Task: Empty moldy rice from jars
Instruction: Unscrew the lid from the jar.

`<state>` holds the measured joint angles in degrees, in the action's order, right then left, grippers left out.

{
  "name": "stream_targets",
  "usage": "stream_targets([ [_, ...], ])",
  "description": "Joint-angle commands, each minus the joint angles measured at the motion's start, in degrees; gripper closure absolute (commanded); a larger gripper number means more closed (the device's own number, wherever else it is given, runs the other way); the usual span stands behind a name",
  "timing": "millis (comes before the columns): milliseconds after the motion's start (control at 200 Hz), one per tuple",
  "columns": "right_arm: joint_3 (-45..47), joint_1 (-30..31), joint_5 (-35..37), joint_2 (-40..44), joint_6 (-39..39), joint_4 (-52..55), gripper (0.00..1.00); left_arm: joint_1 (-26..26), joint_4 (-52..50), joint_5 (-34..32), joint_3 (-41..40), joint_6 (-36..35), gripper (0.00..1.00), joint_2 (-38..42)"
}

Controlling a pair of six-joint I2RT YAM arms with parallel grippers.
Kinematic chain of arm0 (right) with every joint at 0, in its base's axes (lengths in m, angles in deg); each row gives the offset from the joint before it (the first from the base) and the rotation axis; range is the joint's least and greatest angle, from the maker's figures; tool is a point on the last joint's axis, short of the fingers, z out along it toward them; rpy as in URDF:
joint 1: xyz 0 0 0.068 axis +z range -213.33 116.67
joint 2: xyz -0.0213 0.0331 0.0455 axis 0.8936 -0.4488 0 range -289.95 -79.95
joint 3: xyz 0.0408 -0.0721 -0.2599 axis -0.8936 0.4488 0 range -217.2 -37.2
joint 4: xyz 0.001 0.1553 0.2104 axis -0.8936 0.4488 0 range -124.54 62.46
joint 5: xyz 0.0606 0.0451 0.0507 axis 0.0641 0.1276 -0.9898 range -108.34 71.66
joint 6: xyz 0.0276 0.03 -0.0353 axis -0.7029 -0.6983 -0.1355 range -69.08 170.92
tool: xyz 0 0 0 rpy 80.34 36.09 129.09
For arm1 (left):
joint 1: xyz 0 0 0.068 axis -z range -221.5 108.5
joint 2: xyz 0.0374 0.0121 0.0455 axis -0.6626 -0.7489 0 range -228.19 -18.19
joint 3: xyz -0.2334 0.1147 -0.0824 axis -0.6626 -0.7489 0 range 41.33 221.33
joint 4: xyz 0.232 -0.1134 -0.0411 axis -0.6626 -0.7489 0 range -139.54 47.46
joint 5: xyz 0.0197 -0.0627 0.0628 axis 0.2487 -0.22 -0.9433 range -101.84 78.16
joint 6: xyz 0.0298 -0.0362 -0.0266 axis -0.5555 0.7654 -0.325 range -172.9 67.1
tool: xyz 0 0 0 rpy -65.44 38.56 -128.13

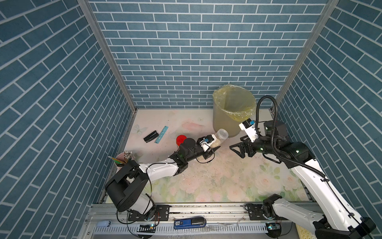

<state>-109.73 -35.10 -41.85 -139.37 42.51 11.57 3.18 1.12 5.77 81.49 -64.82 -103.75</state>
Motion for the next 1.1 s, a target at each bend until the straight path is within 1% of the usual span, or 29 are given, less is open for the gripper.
stream_targets([
  [0, -5.58, 0.47, 5.1, -3.05, -22.91, 0.2, 0.09, -0.21, 2.02, -2.26, -1.4, -2.83, 0.77, 1.75],
  [40, -7.26, 1.57, 5.86, -3.82, -26.81, 1.57, 0.09, -0.21, 1.86, -2.49, -1.48, -3.42, 0.77, 1.76],
  [100, -10.45, 3.85, 11.37, -5.29, -32.01, 5.15, 0.1, -0.05, 1.7, -3.07, -1.45, -4.4, 0.77, 1.54],
  [170, -12.81, 5.54, 14.41, -6.84, -37.13, 7.57, 0.1, 0.38, 1.2, -4.07, -1.08, -5.85, 0.77, 1.09],
  [245, -13.62, 6.35, 14.59, -8.7, -41.71, 8.25, 0.11, 1.03, 0.39, -5.17, -0.62, -7.66, 0.77, 0.37],
  [300, -14.62, 6.91, 13.98, -10.71, -43.1, 9.21, 0.1, 1.35, -0.1, -5.81, -0.38, -8.55, 0.77, 0.03],
  [545, -21.0, 8.51, 13.66, -17.05, -42.14, 12.05, 0.1, 1.81, -0.68, -6.8, -0.36, -9.73, 0.77, -0.3],
  [825, -20.22, 8.77, 12.72, -18.97, -41.67, 12.79, 0.1, 1.81, -0.53, -6.44, -0.42, -9.7, 0.77, -0.62],
  [1095, -20.02, 9.12, 10.87, -20.62, -41.0, 11.46, 0.18, 1.81, -0.86, -6.27, -0.39, -9.52, 0.76, -0.93],
])
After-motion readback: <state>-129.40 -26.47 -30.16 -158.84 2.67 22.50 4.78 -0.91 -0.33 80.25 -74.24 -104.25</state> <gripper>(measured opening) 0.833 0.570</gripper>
